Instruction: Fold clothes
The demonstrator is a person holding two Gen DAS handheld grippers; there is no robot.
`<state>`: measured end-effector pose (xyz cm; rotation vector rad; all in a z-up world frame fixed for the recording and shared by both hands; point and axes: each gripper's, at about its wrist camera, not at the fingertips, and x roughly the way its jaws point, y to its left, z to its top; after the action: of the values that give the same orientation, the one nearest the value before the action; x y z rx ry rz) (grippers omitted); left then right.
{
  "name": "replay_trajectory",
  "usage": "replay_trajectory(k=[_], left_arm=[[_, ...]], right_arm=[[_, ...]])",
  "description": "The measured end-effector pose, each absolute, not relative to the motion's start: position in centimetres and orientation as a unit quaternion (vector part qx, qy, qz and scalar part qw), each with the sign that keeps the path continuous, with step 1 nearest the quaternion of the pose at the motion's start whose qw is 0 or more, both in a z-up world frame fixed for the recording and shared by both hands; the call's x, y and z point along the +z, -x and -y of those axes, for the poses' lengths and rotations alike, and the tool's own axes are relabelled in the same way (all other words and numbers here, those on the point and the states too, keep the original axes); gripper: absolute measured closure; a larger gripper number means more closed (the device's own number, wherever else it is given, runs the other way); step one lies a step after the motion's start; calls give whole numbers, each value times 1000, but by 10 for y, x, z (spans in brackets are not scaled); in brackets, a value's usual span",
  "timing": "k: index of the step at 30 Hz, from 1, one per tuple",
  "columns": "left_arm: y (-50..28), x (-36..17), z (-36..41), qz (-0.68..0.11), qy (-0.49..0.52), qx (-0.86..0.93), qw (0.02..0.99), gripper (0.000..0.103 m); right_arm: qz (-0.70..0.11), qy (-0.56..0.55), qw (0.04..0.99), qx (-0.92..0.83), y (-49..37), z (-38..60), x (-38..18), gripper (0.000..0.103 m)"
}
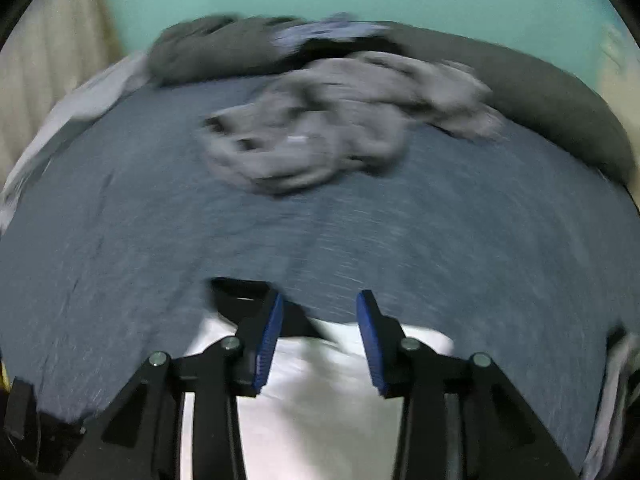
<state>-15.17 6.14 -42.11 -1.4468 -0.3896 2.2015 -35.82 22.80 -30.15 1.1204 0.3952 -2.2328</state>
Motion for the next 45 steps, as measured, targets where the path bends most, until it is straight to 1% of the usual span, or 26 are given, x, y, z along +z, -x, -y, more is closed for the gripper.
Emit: replay_trajectory(k=[2,5,10,14,15,17,18,19,20,24,33,39,43,45], left_arm=[[152,-423,-63,143,528,803,237,81],[152,-427,-59,145,528,802,238,81],[146,-428,-54,149,530,800,240,81],[138,-424,-52,150,529,800,239,80],[137,-424,-51,150,529,800,239,80],[138,-424,-52,150,529,800,239,80],[138,-424,-53,150,529,800,238,80],[139,-424,-54,151,529,800,238,80],[140,-424,-57,151,529,800,237,80],[141,-423,-57,150,529,801,237,80],[141,-424,-61,147,528,802,236,80],[140,-423,-61,146,529,801,237,79],[140,-423,-61,147,530,800,239,79],[140,-424,-61,147,530,800,239,79]], right_arm=[[-195,-429,327,-819,352,-197,-305,65],[-238,-440,344,-795,348,-170,-313,65],[-271,-447,353,-776,352,-142,-323,64],[-331,-451,350,-751,348,-122,-337,65],[-349,-450,351,-743,345,-118,-341,68],[-384,-448,354,-726,337,-110,-349,89],[-397,-445,352,-722,335,-108,-352,92],[-405,-443,353,-718,332,-106,-353,98],[-412,-441,354,-714,330,-105,-355,99],[-413,-430,339,-727,335,-107,-351,101],[-356,-390,262,-808,374,-122,-317,101],[-342,-395,230,-821,395,-118,-327,101],[-325,-428,256,-803,404,-112,-343,101],[-320,-444,251,-798,409,-111,-349,101]])
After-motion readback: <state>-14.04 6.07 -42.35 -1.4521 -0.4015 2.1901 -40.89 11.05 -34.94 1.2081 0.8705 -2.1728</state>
